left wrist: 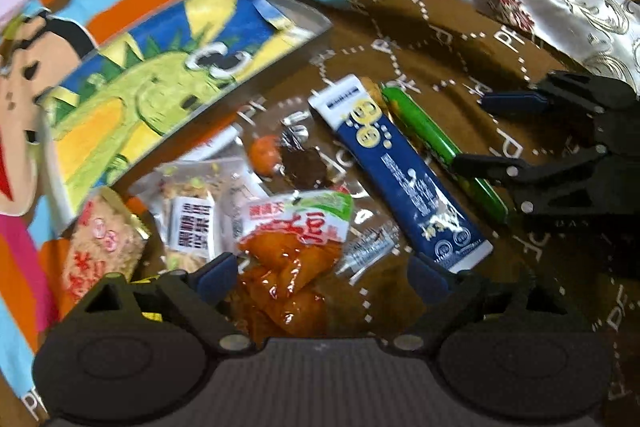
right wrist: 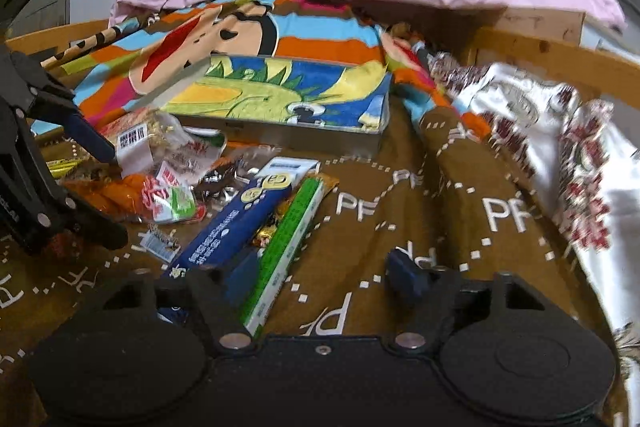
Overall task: Organize snacks
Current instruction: 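Grasp the orange spicy-meat pack with the left tool while the right tool grasps the green marker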
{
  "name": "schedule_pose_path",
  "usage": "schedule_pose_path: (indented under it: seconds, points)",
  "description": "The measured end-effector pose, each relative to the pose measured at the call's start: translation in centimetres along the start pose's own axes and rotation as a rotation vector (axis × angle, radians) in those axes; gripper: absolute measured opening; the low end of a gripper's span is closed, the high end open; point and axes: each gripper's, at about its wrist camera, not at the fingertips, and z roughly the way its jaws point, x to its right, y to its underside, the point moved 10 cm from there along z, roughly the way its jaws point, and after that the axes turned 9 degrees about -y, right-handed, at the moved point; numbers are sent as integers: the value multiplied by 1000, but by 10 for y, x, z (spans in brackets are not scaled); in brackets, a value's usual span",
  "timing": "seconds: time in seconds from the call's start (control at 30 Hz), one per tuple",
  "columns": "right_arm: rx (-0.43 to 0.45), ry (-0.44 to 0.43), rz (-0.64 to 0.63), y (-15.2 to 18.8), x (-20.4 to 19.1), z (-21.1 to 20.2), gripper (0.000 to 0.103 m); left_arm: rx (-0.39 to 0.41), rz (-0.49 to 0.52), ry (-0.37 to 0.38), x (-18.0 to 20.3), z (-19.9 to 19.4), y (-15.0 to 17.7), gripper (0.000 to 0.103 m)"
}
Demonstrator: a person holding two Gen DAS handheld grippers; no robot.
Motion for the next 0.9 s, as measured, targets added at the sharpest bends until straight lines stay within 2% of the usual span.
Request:
schedule_pose_path:
  seconds: [0.1,0.17,0.3,0.4,0.6,0.9]
  points:
    - [4,-38,1,-1,-4,2,60,-60,6,19,-6,9,2,88]
    - [-6,-66,5,-1,-5,5,56,-106,-12,28,-11,15,2,80]
    - [-40,-112,40,-4,-4,14,48,-195,-93,7,-19,22,-3,78]
    - [-59,-126,66,-5,-1,22,47,-244,-209,-41,-21,23,-4,79]
    - [-63,-153,95,-4,3,20,45,-209,-296,-106,-25,17,2,79]
    - [-65,-114,98,-2,0,16,45,-156,-455,-143,-30,1,10,82]
